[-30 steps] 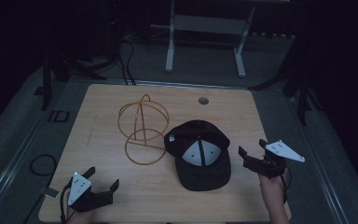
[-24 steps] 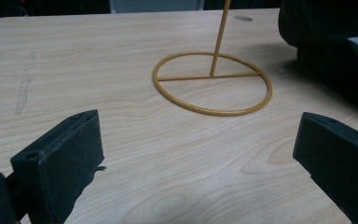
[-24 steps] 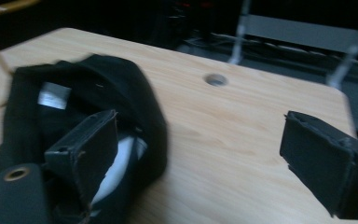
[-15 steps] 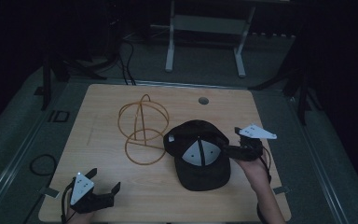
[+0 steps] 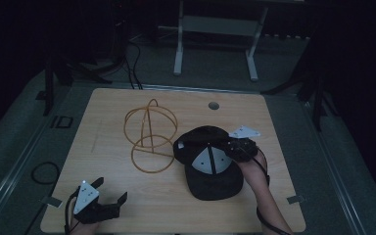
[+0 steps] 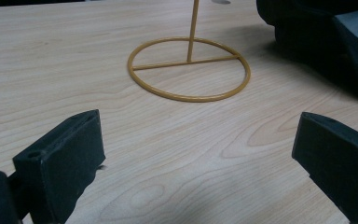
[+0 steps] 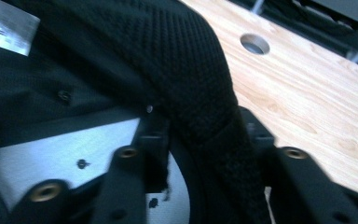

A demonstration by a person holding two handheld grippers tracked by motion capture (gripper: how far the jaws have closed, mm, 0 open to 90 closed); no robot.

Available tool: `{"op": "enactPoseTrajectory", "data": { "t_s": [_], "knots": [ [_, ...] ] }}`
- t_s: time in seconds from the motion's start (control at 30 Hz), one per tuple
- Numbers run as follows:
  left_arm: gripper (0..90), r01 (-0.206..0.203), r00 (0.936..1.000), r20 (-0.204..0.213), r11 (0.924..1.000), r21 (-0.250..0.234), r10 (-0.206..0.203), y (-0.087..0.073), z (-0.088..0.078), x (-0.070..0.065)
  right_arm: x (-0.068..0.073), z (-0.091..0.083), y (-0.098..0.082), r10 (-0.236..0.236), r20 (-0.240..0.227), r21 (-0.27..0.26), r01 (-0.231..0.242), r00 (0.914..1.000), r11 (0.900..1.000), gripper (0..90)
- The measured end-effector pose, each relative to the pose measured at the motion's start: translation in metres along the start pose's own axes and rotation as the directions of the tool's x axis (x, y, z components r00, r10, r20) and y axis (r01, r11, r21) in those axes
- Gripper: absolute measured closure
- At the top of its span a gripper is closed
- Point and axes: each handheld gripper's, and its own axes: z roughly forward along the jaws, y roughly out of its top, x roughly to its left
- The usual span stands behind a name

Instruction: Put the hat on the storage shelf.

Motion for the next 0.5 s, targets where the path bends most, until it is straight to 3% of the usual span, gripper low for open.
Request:
{"op": "enactPoseTrajectory", "data": {
  "t_s": [0.1,0.23,0.5],
  "knots": [
    [2.5,-0.001,1.0000,0.007,1.0000,0.004,0.001,0.000,0.001,0.000,0.000,0.000,0.002,0.012,0.033,0.009,-0.012,0.9994,1.000,88.3],
    [2.6,0.004,0.9999,0.013,0.9999,0.012,-0.004,0.000,0.002,0.000,-0.001,-0.003,0.003,0.047,-0.007,-0.004,-0.047,0.9989,0.999,89.2],
    [2.6,-0.018,0.9998,0.000,0.9998,0.008,0.018,0.000,0.002,-0.002,0.002,-0.022,0.011,0.094,-0.080,-0.088,-0.101,0.9924,0.991,89.5]
  ]
}}
